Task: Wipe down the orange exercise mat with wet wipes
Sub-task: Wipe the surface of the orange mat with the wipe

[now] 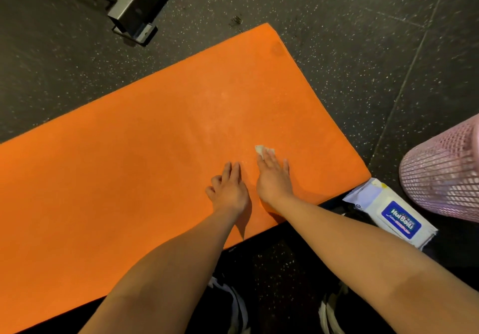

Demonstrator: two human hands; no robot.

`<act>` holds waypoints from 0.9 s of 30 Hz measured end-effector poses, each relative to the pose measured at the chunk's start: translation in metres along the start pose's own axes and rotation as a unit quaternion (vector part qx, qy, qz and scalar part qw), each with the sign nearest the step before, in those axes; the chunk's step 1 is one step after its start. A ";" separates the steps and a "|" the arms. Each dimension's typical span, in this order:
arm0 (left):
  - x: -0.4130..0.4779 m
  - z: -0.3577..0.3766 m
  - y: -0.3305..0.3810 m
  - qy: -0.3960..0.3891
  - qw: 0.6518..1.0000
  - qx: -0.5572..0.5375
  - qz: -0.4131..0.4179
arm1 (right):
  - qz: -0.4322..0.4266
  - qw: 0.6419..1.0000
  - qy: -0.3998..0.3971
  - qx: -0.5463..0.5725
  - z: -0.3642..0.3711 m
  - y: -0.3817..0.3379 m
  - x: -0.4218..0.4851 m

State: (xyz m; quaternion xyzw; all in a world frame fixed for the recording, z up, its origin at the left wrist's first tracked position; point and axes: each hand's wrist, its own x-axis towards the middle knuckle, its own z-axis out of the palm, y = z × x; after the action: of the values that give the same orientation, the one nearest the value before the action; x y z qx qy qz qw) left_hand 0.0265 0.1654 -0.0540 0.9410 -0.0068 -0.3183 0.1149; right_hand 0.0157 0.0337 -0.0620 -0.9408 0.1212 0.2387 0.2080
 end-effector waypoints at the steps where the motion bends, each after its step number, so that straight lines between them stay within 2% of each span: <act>1: 0.001 -0.001 0.001 -0.003 1.000 -0.001 -0.005 | -0.035 0.999 -0.013 0.003 0.005 -0.004 -0.003; 3: 0.000 -0.001 0.002 -0.006 1.000 -0.004 -0.012 | -0.115 0.992 -0.044 -0.017 0.015 -0.004 -0.006; 5: -0.001 -0.001 0.001 -0.012 1.000 0.001 -0.009 | -0.131 0.989 -0.044 -0.051 0.013 0.007 -0.002; 9: -0.002 -0.001 0.000 -0.021 1.000 0.018 -0.007 | 0.000 0.999 0.010 -0.037 -0.007 0.026 0.008; 12: -0.003 0.001 0.001 -0.011 1.000 0.016 -0.007 | 0.024 1.000 0.013 -0.012 -0.006 0.018 0.005; 16: -0.002 0.002 0.002 -0.009 1.000 -0.001 -0.008 | -0.100 0.995 -0.026 0.002 0.010 0.002 -0.009; 18: -0.002 0.001 0.000 -0.008 1.000 -0.006 -0.008 | -0.135 0.990 -0.033 -0.005 0.011 0.007 -0.012; 20: -0.002 0.001 0.000 -0.006 1.000 -0.003 -0.006 | -0.112 0.994 -0.004 -0.013 0.006 0.019 -0.008; 24: 0.000 -0.001 0.003 -0.001 1.000 0.010 -0.019 | 0.015 0.999 0.047 -0.003 -0.006 0.035 0.002; 27: 0.003 -0.002 0.004 0.019 1.000 0.005 -0.012 | -0.007 0.999 0.023 0.024 0.001 0.016 -0.002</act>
State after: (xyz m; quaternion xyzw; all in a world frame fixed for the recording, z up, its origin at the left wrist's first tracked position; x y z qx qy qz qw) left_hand 0.0300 0.1617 -0.0531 0.9474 0.0047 -0.3019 0.1062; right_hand 0.0088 0.0204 -0.0672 -0.9416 0.1255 0.2126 0.2290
